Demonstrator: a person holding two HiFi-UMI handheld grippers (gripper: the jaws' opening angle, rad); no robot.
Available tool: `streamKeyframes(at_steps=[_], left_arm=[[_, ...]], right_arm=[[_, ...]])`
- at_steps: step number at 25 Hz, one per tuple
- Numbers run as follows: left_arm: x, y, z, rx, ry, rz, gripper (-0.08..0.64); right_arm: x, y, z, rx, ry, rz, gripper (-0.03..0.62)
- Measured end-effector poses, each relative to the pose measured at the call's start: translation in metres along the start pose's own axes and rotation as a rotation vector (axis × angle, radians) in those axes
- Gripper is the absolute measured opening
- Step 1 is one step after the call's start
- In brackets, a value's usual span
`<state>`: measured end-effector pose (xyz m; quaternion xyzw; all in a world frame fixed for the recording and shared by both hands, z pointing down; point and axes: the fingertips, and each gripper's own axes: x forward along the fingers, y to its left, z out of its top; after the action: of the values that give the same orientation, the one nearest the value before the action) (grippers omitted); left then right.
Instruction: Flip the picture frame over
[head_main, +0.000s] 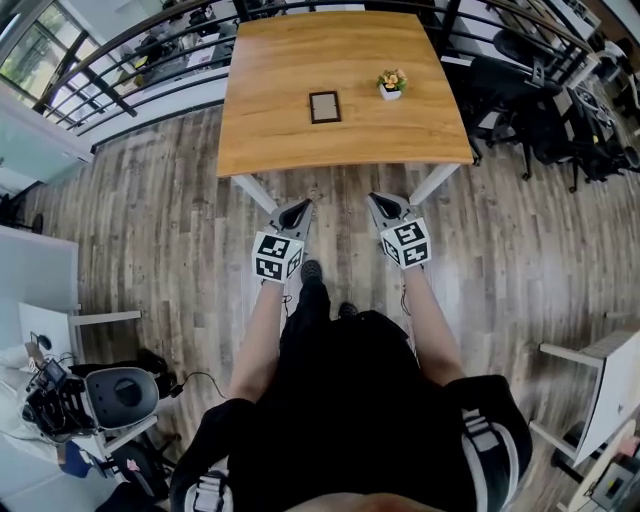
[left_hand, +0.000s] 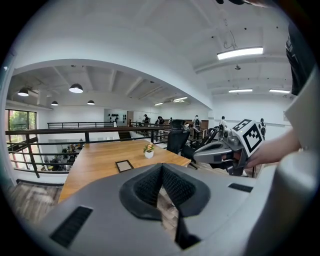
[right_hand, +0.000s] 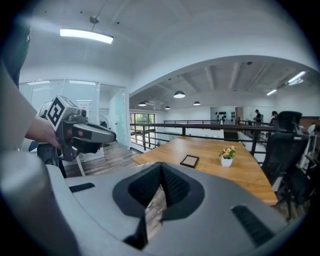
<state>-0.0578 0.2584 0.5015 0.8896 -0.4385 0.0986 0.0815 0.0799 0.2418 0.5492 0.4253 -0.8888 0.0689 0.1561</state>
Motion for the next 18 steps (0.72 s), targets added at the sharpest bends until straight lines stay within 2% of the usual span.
streamKeyframes(at_steps=[18], left_arm=[[0.044, 0.060, 0.007, 0.008, 0.021, -0.069, 0.021]], right_arm=[[0.058, -0.024, 0.014, 0.053, 0.018, -0.067, 0.008]])
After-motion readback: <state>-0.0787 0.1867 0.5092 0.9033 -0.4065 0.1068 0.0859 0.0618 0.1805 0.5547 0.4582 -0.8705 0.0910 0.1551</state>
